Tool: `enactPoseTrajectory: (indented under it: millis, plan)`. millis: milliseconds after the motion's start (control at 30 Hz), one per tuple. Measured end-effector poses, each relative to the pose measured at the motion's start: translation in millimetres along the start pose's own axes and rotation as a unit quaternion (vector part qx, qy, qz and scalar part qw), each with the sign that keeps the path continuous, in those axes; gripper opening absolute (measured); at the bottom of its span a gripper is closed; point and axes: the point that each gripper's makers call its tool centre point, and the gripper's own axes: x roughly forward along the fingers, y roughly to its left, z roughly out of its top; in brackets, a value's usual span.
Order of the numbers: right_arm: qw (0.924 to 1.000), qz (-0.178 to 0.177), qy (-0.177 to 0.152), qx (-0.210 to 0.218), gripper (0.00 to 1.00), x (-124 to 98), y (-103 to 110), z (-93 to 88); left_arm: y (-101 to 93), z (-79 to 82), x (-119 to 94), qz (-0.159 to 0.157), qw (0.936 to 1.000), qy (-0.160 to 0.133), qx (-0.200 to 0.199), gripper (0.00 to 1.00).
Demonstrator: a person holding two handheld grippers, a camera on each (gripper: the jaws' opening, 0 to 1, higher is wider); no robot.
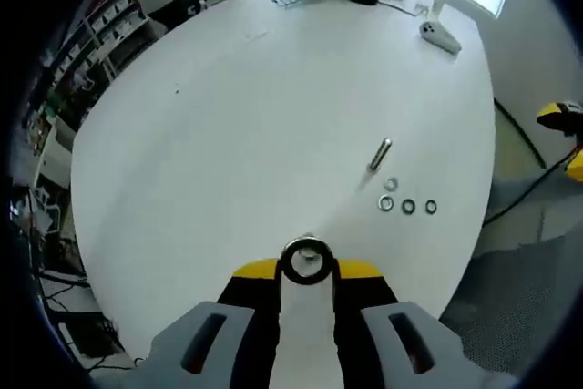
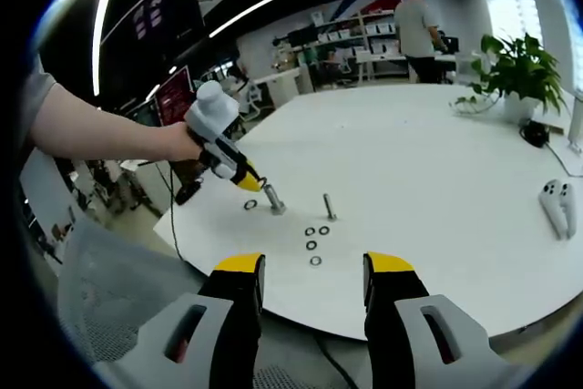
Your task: Place the washer onto the threaded stud by aligning its center hole with the stud, sliding it down to the base, and recovering from edge contact or off-axis alignment until the washer reaches the visible bottom stop.
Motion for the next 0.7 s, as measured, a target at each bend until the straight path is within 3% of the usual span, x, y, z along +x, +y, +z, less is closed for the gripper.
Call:
enactPoseTrajectory:
  millis: [700]
  plan:
    - [1.0,0.003,-0.002,0.004,0.45,0,1,0.5,-9.0,-3.9,22,-0.001,0.9979,0.049,0.044,0.19]
